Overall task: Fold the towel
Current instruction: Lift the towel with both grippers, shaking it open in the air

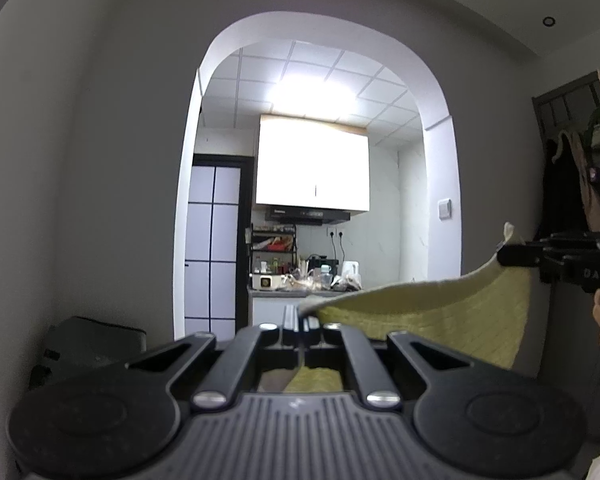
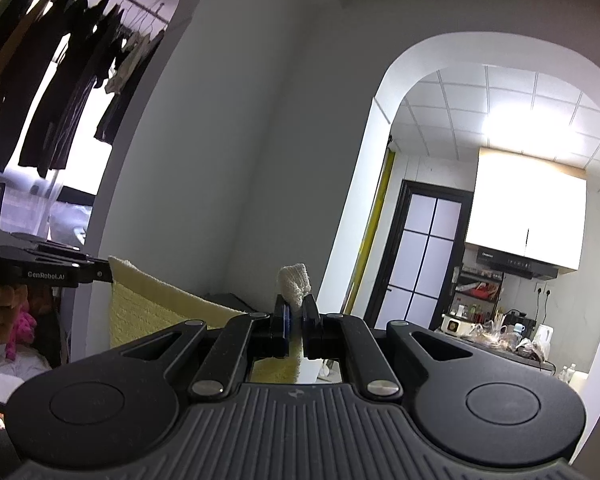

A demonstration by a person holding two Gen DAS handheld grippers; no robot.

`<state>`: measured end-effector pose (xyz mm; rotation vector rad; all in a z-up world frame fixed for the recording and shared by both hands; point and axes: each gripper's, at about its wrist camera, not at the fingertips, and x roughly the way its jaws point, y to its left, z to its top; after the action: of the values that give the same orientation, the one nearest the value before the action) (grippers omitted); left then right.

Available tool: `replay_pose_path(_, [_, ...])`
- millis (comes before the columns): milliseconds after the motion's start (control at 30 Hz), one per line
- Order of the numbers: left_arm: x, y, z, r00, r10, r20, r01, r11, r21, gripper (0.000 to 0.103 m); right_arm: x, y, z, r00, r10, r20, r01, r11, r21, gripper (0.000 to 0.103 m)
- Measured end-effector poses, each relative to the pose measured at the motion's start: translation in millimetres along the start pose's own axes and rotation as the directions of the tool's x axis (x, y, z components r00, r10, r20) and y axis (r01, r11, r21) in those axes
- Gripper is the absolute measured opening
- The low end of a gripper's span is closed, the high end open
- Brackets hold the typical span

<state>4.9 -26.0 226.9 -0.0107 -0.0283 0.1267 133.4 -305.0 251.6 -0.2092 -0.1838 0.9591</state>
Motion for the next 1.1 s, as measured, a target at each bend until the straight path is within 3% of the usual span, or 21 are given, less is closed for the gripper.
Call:
replay_pose_path(500, [-32.5, -19.2, 2.3, 0.999, -0.023, 0.027, 0.023, 1.000, 0.020, 0.002, -28.8, 13.7, -9.5, 0.999, -0.034, -0.021, 0.034, 0.999, 0.015, 0.006])
replay_pose_path(1100, [47.4, 27.5, -55.3, 0.990, 0.002, -0.143, -0.011, 0.998, -0.062, 0.002, 62.2, -16.6, -92.7, 0.980, 0.005, -0.201, 0.021, 0.992, 0.127, 0.006])
